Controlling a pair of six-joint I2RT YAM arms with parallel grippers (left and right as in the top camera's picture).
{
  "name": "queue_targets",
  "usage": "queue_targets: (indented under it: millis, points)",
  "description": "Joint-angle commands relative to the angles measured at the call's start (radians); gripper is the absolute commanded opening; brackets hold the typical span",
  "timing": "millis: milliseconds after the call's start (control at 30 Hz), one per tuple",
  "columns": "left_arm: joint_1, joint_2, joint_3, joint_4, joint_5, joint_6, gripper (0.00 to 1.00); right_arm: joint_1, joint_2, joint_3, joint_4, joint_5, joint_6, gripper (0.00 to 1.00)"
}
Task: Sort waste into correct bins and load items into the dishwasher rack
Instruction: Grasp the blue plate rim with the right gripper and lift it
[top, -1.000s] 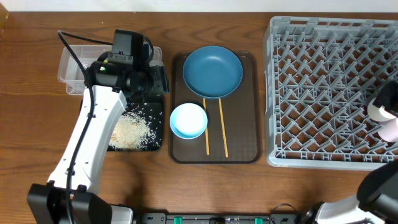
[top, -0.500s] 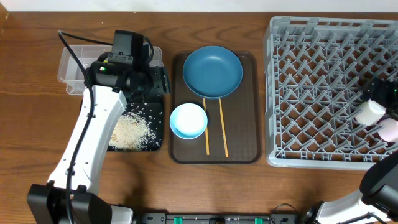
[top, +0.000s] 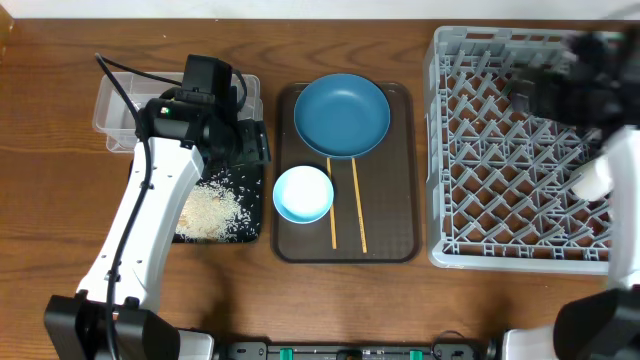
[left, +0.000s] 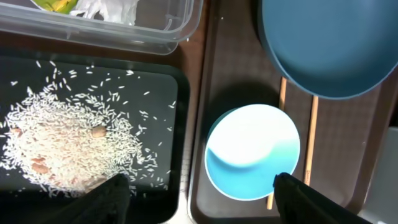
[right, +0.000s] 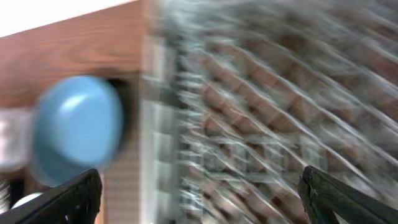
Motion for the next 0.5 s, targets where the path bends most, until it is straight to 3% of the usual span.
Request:
queue_targets:
  millis: [0,167,333,467]
  points:
    - [0.000,0.005,-0.017,-0.010,-0.015,0.006,0.78,0.160,0.023,0.008,0.057,-0.027,-0.008,0.99]
    - [0.000,0.005,-0.021,-0.019,-0.015,0.006,0.78,0.337,0.112,0.008,0.157,0.104,0.063,0.97]
    - [0.000,0.005,-0.021,-0.019,-0.015,0.006,0.78,0.458,0.241,0.008,0.232,0.301,0.160,0.79]
    - [0.000,0.005,-0.021,-0.019,-0.015,0.006,0.78,0.510,0.351,0.008,0.291,0.335,0.196,0.66]
